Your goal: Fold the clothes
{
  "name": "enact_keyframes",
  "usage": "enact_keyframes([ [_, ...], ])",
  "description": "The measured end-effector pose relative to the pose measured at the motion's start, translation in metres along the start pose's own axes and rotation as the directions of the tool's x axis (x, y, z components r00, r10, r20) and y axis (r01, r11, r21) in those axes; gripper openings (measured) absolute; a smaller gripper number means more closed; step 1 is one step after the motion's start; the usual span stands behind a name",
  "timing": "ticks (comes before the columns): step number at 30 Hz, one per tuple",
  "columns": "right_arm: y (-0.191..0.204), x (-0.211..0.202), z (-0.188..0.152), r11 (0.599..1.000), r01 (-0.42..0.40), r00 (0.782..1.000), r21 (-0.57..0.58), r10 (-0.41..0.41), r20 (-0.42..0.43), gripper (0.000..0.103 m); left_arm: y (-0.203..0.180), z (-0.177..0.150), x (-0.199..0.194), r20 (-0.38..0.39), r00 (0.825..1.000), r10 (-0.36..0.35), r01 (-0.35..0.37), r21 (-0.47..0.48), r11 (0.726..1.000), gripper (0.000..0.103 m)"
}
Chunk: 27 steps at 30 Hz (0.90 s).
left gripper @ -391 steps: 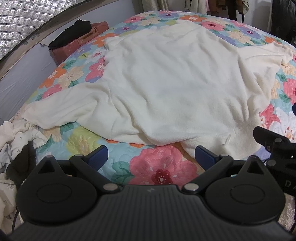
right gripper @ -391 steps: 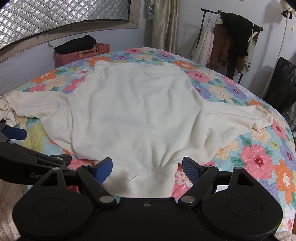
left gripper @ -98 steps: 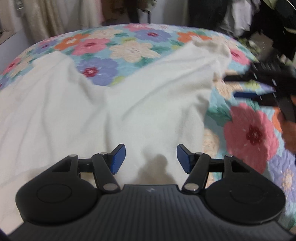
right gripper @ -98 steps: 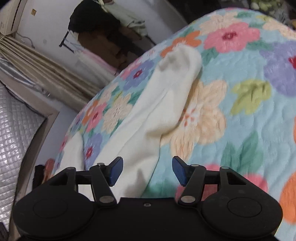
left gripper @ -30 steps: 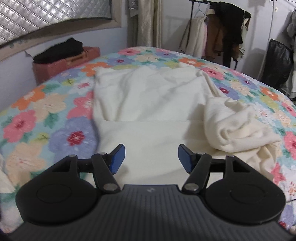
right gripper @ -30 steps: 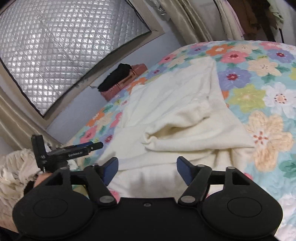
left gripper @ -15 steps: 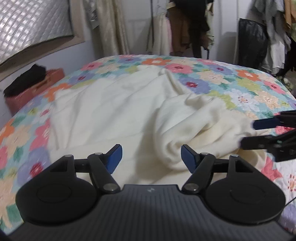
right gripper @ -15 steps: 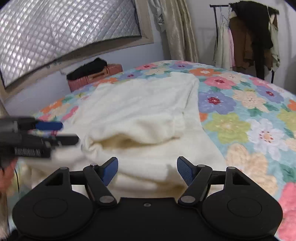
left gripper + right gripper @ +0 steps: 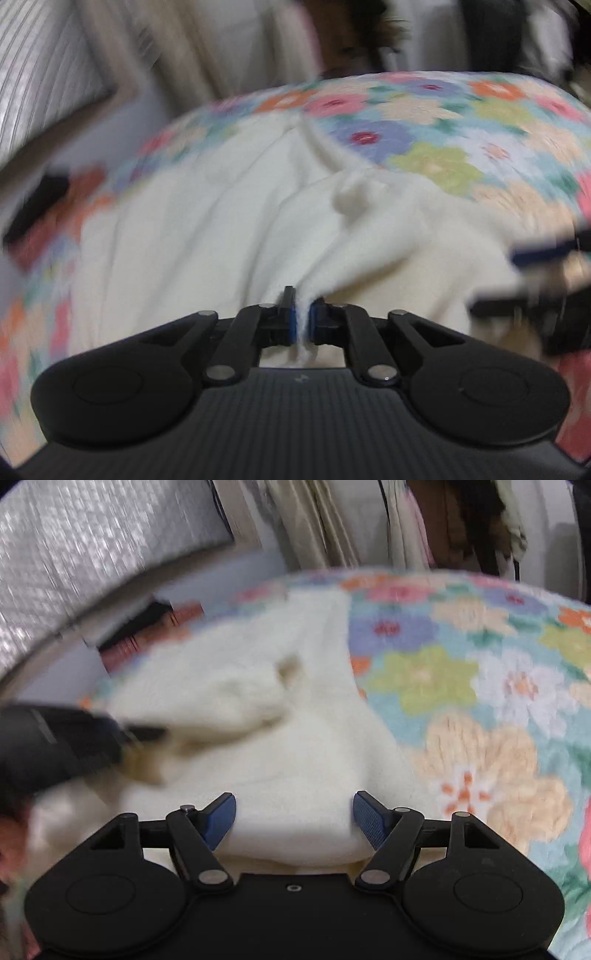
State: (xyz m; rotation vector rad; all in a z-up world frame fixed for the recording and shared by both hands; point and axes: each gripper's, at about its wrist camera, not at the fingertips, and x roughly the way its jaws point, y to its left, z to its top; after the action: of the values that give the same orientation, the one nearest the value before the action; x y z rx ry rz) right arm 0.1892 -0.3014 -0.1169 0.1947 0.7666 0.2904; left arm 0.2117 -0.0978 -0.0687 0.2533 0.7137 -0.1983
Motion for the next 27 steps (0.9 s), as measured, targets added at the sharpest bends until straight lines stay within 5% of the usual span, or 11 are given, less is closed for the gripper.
enact_keyframes([
  [6, 0.009, 0.001, -0.001, 0.999, 0.021, 1.000, -0.037, -0.021, -0.016, 0.075, 0.059, -0.036, -0.021, -0.020, 1.000, 0.011, -0.016, -0.233, 0.972, 0.007],
  [13, 0.014, 0.003, -0.006, 0.994, 0.056, 0.998, -0.092, -0.059, -0.035, 0.075, 0.127, -0.079, -0.045, -0.046, 0.999, 0.018, -0.038, -0.487, 0.873, 0.010],
  [15, 0.018, 0.002, -0.006, 0.990, 0.069, 0.996, -0.120, -0.075, -0.039, 0.075, 0.146, -0.091, -0.052, -0.054, 0.998, 0.018, -0.045, -0.553, 0.832, 0.018],
  [17, 0.021, 0.000, -0.007, 0.988, 0.078, 0.996, -0.133, -0.084, -0.042, 0.075, 0.166, -0.103, -0.059, -0.062, 0.998, 0.018, -0.052, -0.616, 0.786, 0.037],
  [22, 0.023, -0.002, -0.004, 0.988, 0.091, 0.994, -0.127, -0.098, -0.054, 0.075, 0.186, -0.089, -0.075, -0.051, 0.996, 0.074, -0.089, -0.451, 0.888, 0.066],
  [24, 0.023, -0.004, -0.003, 0.991, 0.090, 0.994, -0.097, -0.096, -0.052, 0.076, 0.198, -0.088, -0.070, -0.048, 0.996, 0.075, -0.088, -0.442, 0.893, 0.077],
  [27, 0.019, -0.008, -0.005, 0.997, 0.077, 0.996, 0.000, -0.077, -0.032, 0.076, 0.210, -0.094, -0.046, -0.051, 0.998, 0.031, -0.052, -0.475, 0.878, 0.080],
])
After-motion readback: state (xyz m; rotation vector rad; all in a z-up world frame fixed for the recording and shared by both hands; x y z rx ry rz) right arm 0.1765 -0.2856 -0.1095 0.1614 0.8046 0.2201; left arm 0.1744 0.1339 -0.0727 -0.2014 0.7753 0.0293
